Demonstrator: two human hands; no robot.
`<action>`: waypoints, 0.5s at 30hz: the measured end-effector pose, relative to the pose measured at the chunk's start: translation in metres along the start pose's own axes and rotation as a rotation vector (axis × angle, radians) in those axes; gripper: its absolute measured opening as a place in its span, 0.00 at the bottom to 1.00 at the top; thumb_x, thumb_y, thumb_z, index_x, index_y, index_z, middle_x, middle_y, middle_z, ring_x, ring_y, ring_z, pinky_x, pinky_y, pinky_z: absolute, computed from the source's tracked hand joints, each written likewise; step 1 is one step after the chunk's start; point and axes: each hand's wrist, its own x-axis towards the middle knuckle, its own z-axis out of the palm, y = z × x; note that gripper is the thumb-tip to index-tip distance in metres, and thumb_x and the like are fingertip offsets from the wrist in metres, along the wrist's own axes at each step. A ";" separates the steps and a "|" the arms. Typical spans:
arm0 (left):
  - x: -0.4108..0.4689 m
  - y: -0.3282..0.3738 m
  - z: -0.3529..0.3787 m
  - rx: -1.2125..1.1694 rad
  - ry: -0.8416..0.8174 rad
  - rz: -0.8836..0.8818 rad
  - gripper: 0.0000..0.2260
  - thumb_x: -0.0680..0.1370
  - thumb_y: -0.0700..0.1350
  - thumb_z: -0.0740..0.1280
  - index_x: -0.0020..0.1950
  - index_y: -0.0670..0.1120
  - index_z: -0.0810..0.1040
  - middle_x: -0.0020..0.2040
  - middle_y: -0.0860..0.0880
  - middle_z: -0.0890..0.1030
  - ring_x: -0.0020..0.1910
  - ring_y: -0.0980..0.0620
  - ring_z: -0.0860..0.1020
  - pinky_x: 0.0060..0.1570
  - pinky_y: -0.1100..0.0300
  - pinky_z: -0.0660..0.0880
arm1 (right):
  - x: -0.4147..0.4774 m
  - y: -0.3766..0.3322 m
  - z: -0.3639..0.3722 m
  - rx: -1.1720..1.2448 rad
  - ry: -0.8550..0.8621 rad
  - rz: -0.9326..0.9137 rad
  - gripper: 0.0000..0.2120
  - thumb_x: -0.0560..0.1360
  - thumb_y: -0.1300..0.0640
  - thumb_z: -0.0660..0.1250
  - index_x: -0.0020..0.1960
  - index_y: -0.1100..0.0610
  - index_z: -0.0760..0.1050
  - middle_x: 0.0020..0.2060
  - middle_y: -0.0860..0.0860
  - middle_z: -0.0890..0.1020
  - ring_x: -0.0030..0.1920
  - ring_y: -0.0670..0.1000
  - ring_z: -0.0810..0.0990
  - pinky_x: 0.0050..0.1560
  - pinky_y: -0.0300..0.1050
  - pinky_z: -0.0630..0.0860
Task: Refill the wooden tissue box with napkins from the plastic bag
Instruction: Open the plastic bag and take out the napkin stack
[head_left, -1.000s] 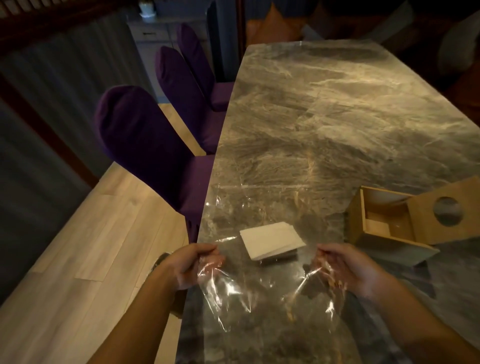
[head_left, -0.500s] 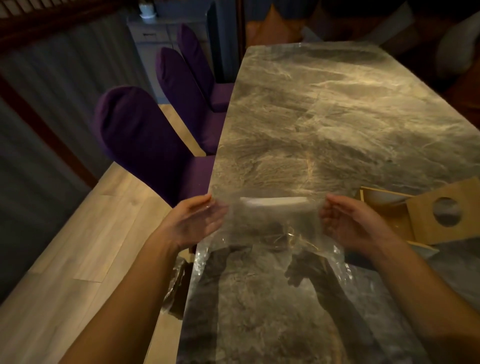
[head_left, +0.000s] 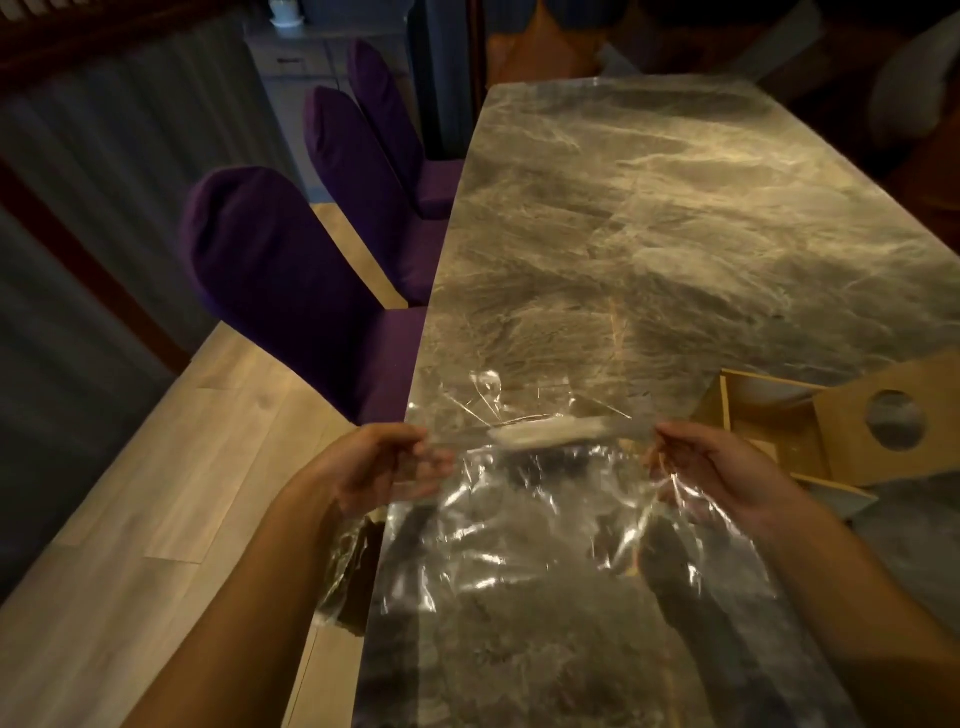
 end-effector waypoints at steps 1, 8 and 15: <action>0.002 -0.005 -0.004 0.023 0.001 -0.038 0.13 0.75 0.42 0.62 0.32 0.42 0.79 0.50 0.39 0.81 0.42 0.48 0.83 0.38 0.55 0.82 | -0.001 0.007 -0.005 0.013 -0.012 0.022 0.07 0.69 0.57 0.65 0.38 0.61 0.76 0.26 0.52 0.82 0.28 0.47 0.81 0.28 0.38 0.78; 0.011 -0.038 -0.017 0.287 0.175 -0.166 0.08 0.77 0.42 0.63 0.42 0.39 0.77 0.53 0.36 0.81 0.47 0.43 0.79 0.54 0.48 0.76 | -0.017 0.051 -0.017 -0.103 0.008 0.293 0.07 0.68 0.58 0.68 0.36 0.62 0.76 0.28 0.56 0.78 0.26 0.51 0.78 0.25 0.41 0.75; 0.012 -0.043 -0.002 0.517 0.295 -0.147 0.07 0.77 0.40 0.63 0.49 0.35 0.76 0.43 0.39 0.83 0.40 0.44 0.83 0.42 0.52 0.80 | -0.017 0.068 -0.006 -0.419 0.198 0.303 0.09 0.73 0.60 0.67 0.37 0.65 0.75 0.21 0.55 0.78 0.19 0.51 0.76 0.21 0.38 0.72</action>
